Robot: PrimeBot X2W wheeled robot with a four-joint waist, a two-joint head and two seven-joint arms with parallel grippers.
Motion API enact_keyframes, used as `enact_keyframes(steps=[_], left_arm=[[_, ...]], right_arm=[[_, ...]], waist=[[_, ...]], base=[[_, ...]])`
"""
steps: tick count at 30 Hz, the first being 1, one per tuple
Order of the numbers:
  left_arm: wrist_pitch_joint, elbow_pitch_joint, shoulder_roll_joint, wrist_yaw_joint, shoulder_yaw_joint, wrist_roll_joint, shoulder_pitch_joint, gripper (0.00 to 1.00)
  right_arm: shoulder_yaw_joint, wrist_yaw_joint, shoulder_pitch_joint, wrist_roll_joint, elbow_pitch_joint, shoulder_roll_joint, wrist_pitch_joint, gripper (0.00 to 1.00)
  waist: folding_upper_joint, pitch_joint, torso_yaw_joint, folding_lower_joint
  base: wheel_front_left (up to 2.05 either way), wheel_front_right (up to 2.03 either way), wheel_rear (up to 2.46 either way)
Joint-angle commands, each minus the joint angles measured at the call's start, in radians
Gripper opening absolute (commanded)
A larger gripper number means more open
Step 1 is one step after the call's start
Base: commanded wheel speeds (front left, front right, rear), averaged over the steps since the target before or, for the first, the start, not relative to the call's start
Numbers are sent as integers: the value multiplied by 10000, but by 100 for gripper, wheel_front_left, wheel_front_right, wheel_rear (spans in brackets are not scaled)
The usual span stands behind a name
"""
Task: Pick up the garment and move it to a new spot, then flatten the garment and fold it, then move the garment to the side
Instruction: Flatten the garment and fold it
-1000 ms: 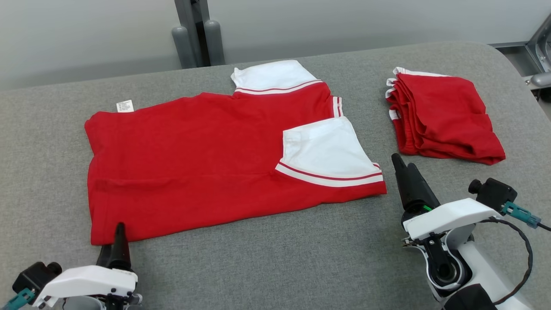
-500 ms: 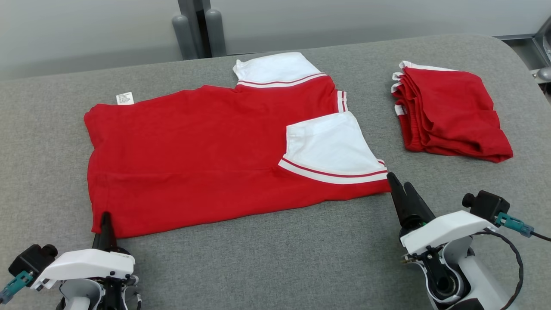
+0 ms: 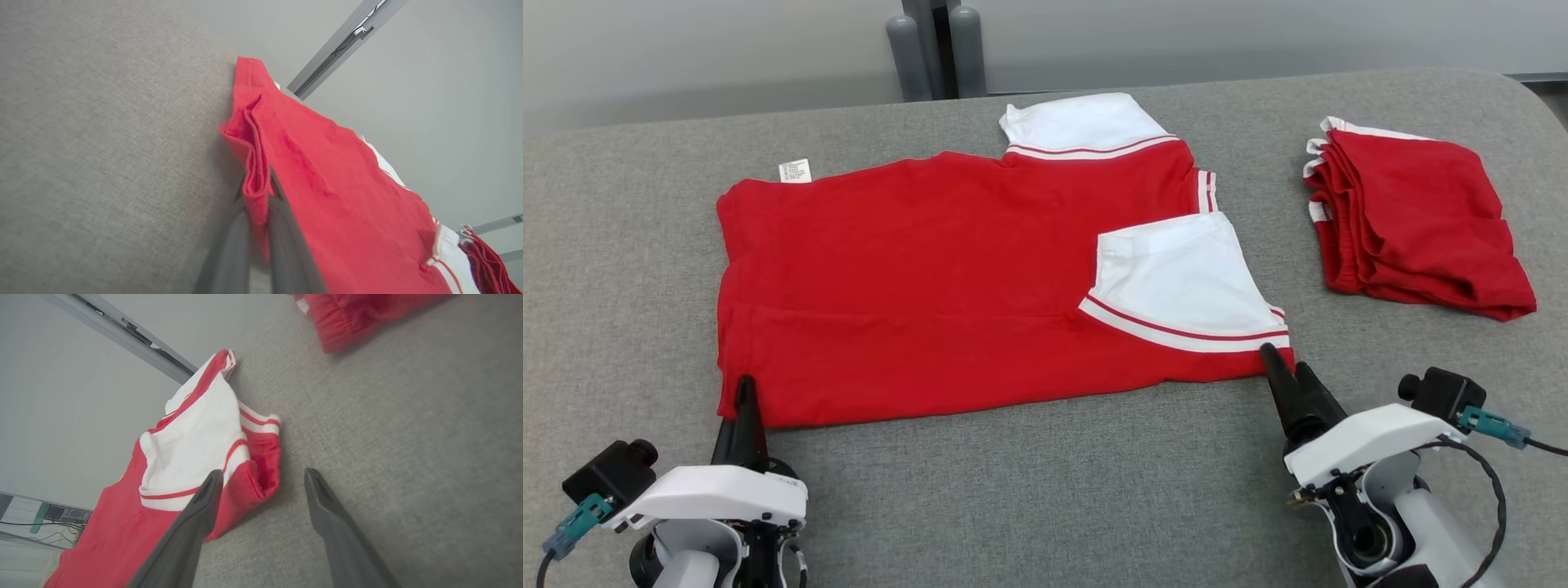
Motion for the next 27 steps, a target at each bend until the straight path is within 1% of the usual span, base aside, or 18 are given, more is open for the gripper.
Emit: enact_keyframes(steps=[1,6,7,8,11,12,15,20,23,27], left_arm=[[-60,-72,59,47,-1,91,25,0],[56,-364,75,187,-148,206,39,0],[84,-414,84,201,-178,227,29,0],[89,-455,101,234,-218,274,8,0],[170,-576,168,308,-301,373,-83,0],[175,-617,189,330,-321,400,-113,0],[166,-736,281,395,-383,553,-167,0],[198,-1128,429,518,-419,650,123,0],[200,-1511,534,569,-419,669,445,0],[182,-2207,670,696,-325,597,1113,0]], right_arm=[[26,4,-119,-7,72,4,37,100],[318,4,-622,286,563,9,154,100],[399,4,-758,324,749,11,183,72],[445,4,-889,378,933,12,196,49],[584,4,-1355,473,1527,16,99,27],[634,4,-1511,471,1718,16,48,1],[790,4,-1886,567,2052,15,-78,0],[952,4,-1861,994,1727,-9,-94,0],[797,4,-1501,1186,1206,-60,-23,0],[526,4,-719,1445,124,-286,223,0]], waist=[[0,6,34,0],[0,40,134,0],[0,46,150,0],[0,50,169,0],[0,45,224,0],[0,38,239,0],[0,16,276,0],[0,-48,298,0],[0,-84,276,0],[0,-125,184,0]], base=[[0,0,0],[0,0,0],[0,0,0],[0,0,0],[0,0,0],[0,0,0],[0,0,0],[0,0,0],[0,0,0],[0,0,0]])
